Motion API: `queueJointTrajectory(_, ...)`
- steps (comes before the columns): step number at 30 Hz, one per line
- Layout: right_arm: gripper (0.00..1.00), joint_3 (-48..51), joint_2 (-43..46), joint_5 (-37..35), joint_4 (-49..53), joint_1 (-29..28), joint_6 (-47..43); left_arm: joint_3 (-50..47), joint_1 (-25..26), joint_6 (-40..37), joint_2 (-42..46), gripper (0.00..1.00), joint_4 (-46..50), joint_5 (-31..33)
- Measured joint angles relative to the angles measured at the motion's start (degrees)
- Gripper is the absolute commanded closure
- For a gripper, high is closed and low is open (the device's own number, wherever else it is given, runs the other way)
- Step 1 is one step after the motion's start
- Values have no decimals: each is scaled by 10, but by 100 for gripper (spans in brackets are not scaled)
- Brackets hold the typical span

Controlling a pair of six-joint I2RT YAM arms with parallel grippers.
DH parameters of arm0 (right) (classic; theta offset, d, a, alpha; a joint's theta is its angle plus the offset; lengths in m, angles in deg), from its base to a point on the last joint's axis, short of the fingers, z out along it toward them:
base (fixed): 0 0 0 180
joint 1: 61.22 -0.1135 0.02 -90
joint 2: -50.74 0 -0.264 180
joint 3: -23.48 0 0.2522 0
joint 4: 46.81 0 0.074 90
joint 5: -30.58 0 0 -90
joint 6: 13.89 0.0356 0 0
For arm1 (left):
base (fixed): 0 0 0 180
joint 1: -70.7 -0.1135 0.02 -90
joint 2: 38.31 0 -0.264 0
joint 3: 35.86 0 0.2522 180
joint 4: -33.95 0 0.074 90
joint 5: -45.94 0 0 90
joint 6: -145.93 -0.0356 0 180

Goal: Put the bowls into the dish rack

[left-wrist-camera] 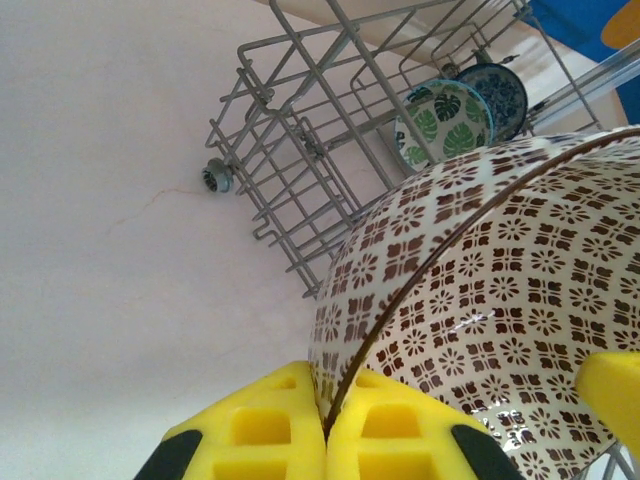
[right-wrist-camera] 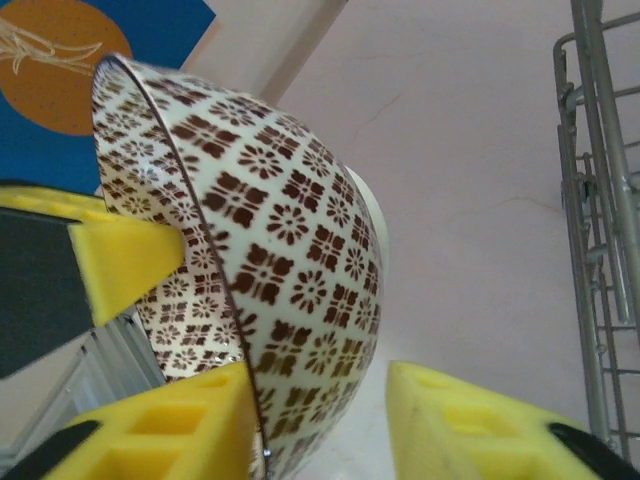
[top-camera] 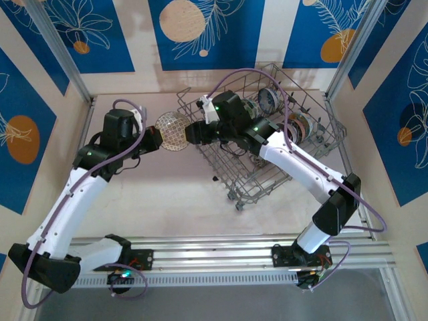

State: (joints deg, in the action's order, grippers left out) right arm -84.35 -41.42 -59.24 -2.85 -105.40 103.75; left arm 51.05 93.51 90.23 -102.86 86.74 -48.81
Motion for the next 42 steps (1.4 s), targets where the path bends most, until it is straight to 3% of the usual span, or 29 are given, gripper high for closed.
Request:
queueJointTrajectory(5, 75, 6, 0, -9, -8, 2, 12, 0, 13, -4, -5, 100, 2, 32)
queueJointTrajectory(15, 99, 17, 1, -30, -12, 3, 23, 6, 33, -3, -14, 99, 8, 55)
queueJointTrajectory(22, 100, 22, 1, -56, -7, 7, 26, 23, 45, -7, -27, 72, 8, 50)
queueJointTrajectory(27, 100, 30, 10, -62, -10, 9, 26, 49, 48, -10, -28, 41, 1, 48)
queueJointTrajectory(35, 100, 36, 31, -68, -30, 19, 33, 73, 49, -13, -28, 11, -1, 48)
queueJointTrajectory(39, 100, 35, 38, -98, -35, 33, 36, 89, 49, -22, -24, 1, 2, 64)
queueJointTrajectory(42, 100, 35, 39, -142, -34, 51, 36, 99, 49, -34, -13, 1, 13, 91)
